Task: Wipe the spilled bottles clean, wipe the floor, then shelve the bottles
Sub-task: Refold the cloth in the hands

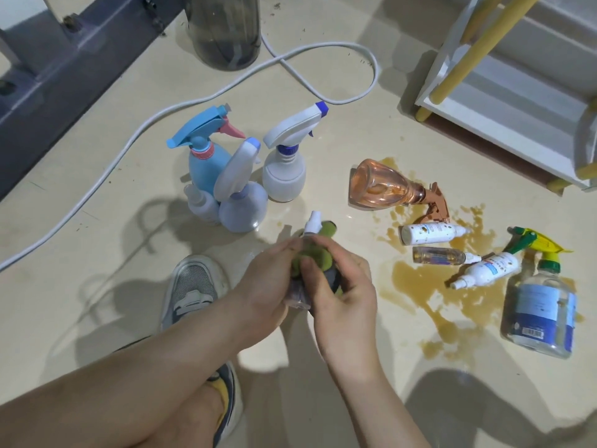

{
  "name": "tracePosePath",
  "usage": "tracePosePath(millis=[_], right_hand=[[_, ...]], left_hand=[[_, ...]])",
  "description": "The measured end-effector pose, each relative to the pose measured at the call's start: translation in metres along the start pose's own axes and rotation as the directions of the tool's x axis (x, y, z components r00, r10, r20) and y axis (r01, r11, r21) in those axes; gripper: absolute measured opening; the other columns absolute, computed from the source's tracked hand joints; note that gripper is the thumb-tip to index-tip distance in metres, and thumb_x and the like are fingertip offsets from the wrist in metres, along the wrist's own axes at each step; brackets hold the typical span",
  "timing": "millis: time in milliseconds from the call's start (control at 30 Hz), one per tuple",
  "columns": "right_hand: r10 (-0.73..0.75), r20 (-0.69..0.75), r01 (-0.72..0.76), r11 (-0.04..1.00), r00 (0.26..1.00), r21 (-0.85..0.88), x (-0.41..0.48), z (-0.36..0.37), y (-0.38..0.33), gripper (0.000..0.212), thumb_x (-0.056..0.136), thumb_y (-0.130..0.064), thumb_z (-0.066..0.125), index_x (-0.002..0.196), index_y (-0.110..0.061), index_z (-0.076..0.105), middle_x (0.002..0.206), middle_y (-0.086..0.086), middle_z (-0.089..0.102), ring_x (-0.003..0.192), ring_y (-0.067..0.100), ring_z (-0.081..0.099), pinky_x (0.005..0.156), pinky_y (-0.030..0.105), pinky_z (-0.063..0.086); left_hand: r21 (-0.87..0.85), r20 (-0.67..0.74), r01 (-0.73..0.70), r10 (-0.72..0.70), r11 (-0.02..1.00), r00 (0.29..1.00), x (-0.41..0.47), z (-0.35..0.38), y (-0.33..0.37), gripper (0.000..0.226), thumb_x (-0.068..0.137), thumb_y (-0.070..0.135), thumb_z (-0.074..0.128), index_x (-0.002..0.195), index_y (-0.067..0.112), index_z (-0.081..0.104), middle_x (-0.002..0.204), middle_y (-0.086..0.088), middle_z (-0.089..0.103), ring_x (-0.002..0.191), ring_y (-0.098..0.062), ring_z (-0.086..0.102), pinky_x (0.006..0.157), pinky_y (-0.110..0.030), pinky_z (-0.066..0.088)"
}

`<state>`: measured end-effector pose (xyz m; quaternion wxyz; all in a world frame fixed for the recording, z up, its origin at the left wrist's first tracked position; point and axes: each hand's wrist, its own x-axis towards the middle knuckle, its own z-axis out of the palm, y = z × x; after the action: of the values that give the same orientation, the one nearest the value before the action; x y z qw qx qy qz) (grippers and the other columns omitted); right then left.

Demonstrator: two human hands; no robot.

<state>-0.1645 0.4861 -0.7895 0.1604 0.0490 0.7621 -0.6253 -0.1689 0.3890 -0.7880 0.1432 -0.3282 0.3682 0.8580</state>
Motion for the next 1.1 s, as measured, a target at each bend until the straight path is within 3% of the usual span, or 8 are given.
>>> tracePosePath(millis=[200,400,500,633,767,967,1033,1100], right_hand=[[0.09,-0.019,-0.087,0.989,0.996,0.122,0.031,0.008,0.004,0.03,0.094,-0.037,0.051,0.105,-0.018,0.071,0.1,0.003,0.074,0.099,0.025,0.068,0.094,0.055,0.05],[-0.007,0.114,0.013,0.999,0.993,-0.052,-0.011,-0.004,0.011,0.037,0.091,-0.038,0.056,0.126,-0.029,0.065,0.098,0.001,0.072,0.091,0.013,0.067,0.085,0.035,0.054],[0.006,0.144,0.008,0.995,0.989,-0.097,-0.012,-0.009,0.014,0.026,0.089,-0.043,0.055,0.115,-0.038,0.057,0.087,-0.001,0.069,0.079,0.02,0.064,0.076,0.044,0.054],[0.122,0.33,-0.123,0.992,0.936,-0.017,0.018,-0.027,0.002,0.012,0.094,-0.022,0.062,0.105,-0.019,0.06,0.085,0.012,0.068,0.076,0.017,0.061,0.073,0.033,0.051],[0.186,0.467,-0.201,0.979,0.864,-0.017,0.048,-0.051,-0.003,0.027,0.083,-0.027,0.068,0.104,-0.01,0.069,0.103,0.019,0.071,0.094,0.028,0.065,0.091,0.045,0.051],[0.01,-0.061,-0.015,0.996,0.998,-0.084,0.053,-0.034,0.002,0.016,0.094,-0.016,0.065,0.082,-0.024,0.07,0.069,-0.01,0.069,0.065,0.007,0.063,0.066,0.025,0.05],[0.024,-0.203,-0.027,1.0,0.979,-0.012,0.053,-0.019,0.004,0.012,0.098,-0.015,0.059,0.094,-0.016,0.071,0.079,-0.002,0.072,0.071,0.007,0.064,0.07,0.024,0.052],[0.064,-0.262,-0.054,0.998,0.963,0.045,0.051,-0.002,0.002,0.023,0.1,-0.022,0.054,0.117,-0.013,0.067,0.099,0.005,0.074,0.088,0.014,0.068,0.084,0.033,0.055]], left_hand=[[0.37,-0.103,-0.093,0.141,0.924,0.985,-0.003,-0.009,-0.007,0.016,0.102,0.023,0.046,0.101,0.016,0.06,0.077,0.007,0.067,0.059,-0.001,0.06,0.052,-0.016,0.046],[0.431,-0.324,-0.152,0.31,0.889,0.894,0.009,-0.023,0.003,0.031,0.093,0.042,0.058,0.1,0.012,0.063,0.075,0.0,0.067,0.067,-0.016,0.063,0.063,-0.036,0.053],[0.276,-0.269,-0.123,0.199,0.953,0.942,0.003,-0.02,-0.003,0.026,0.097,0.026,0.056,0.107,0.002,0.056,0.065,0.004,0.064,0.057,-0.011,0.062,0.055,-0.029,0.053],[0.113,-0.129,0.043,-0.028,0.993,0.991,-0.006,-0.026,0.003,0.016,0.091,0.016,0.064,0.102,0.008,0.055,0.079,-0.009,0.063,0.063,-0.019,0.062,0.054,-0.029,0.055],[0.433,-0.05,-0.049,0.079,0.9,0.996,-0.008,-0.038,0.024,0.023,0.076,0.017,0.076,0.094,0.009,0.065,0.085,-0.014,0.07,0.072,-0.025,0.068,0.067,-0.037,0.059],[0.83,0.105,-0.135,0.085,0.542,0.991,-0.005,-0.032,0.025,0.009,0.086,0.035,0.07,0.085,0.027,0.065,0.063,0.003,0.067,0.056,-0.014,0.062,0.06,-0.032,0.054],[0.895,0.167,-0.191,0.094,0.404,0.981,-0.001,-0.029,0.016,0.018,0.094,0.045,0.054,0.081,0.033,0.057,0.058,0.013,0.056,0.055,-0.01,0.052,0.059,-0.033,0.045],[0.885,0.145,-0.193,0.144,0.423,0.979,0.003,-0.023,0.007,0.024,0.097,0.048,0.044,0.087,0.028,0.052,0.06,0.011,0.052,0.06,-0.014,0.049,0.064,-0.037,0.044]])
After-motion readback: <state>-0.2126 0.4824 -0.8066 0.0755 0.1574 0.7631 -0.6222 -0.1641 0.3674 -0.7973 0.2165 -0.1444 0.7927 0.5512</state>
